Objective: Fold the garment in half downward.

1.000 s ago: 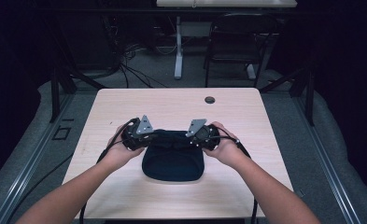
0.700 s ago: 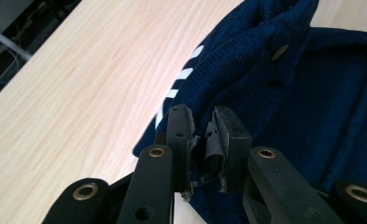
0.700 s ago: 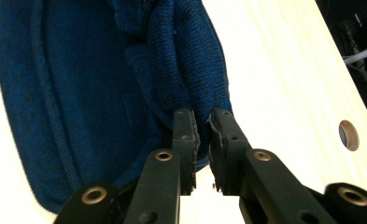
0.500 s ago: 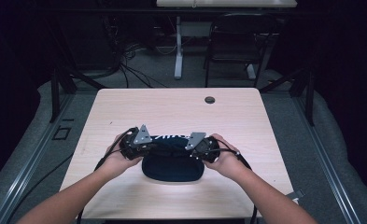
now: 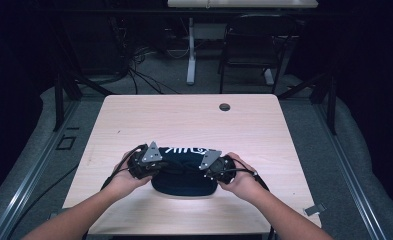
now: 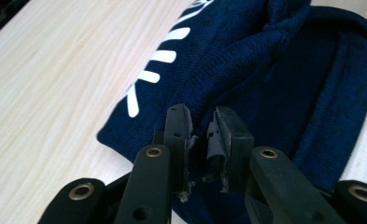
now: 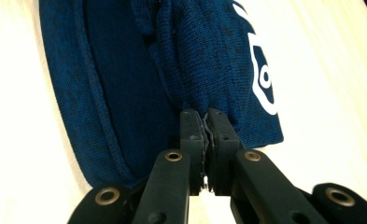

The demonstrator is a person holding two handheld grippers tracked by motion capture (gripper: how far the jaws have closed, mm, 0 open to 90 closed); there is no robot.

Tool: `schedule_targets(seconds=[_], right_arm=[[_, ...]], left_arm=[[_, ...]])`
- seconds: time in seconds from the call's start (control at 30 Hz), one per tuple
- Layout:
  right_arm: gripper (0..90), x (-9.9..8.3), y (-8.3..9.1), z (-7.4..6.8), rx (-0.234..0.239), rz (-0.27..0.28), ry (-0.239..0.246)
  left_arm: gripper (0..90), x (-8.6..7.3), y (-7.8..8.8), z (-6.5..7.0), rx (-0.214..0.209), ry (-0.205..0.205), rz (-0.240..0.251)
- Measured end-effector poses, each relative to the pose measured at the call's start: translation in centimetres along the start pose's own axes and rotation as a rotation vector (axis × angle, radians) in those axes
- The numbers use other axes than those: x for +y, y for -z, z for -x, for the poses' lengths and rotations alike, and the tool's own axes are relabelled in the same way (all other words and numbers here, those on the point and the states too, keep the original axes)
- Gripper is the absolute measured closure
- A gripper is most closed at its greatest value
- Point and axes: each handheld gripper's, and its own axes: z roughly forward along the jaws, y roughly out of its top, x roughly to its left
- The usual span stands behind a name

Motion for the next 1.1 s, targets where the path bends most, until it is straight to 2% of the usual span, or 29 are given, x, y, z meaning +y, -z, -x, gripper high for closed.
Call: schedule_targets(seconds=[0.07, 0.13, 0.17, 0.23, 0.27, 0.33, 0.37, 0.63, 0.8, 0.87, 0.97, 1.1], right_arm=[[86.3, -0.1, 0.0, -0.3, 0.012, 0.012, -0.013], [85.8, -0.2, 0.0, -0.6, 0.018, 0.008, -0.005], [85.3, -0.3, -0.1, -0.9, 0.027, 0.026, -0.021], [83.3, -0.3, -0.1, -1.2, 0.044, 0.016, -0.02], [82.8, -0.4, -0.3, -1.5, 0.053, 0.031, -0.03], [81.3, -0.5, -0.2, -1.8, 0.068, 0.023, -0.018], [80.2, -0.6, -0.3, -2.0, 0.077, 0.039, -0.035], [77.5, -0.9, 0.0, -3.5, 0.119, 0.054, -0.053], [75.4, -1.1, 0.5, -4.0, 0.099, 0.091, -0.052], [73.3, -1.0, 0.9, -3.8, 0.082, 0.094, -0.05], [67.4, -1.0, 1.1, -3.6, 0.058, 0.098, -0.069], [60.4, -1.2, 0.6, -3.5, 0.024, 0.093, -0.087]], left_arm=[[74.4, -0.4, 0.0, 0.2, -0.009, 0.006, -0.005], [72.5, -0.7, -0.1, 0.3, -0.014, 0.014, -0.007], [71.8, -0.9, 0.0, 0.4, -0.017, 0.016, -0.009], [70.1, -1.3, 0.0, 0.5, -0.02, 0.023, -0.008], [69.0, -1.3, 0.0, 0.5, -0.02, 0.023, -0.008], [66.6, -1.8, 0.3, 0.6, -0.032, 0.045, -0.001], [66.5, -2.0, 0.4, 0.7, -0.031, 0.046, 0.001], [66.3, -3.4, 0.6, 1.7, -0.065, 0.045, -0.019], [67.5, -3.7, 1.1, 2.2, -0.069, 0.046, -0.012], [66.3, -3.5, 1.6, 2.2, -0.053, 0.046, -0.003], [60.7, -2.9, 2.2, 1.8, -0.028, 0.051, 0.018], [53.3, -2.6, 2.0, 1.7, -0.019, 0.061, 0.026]])
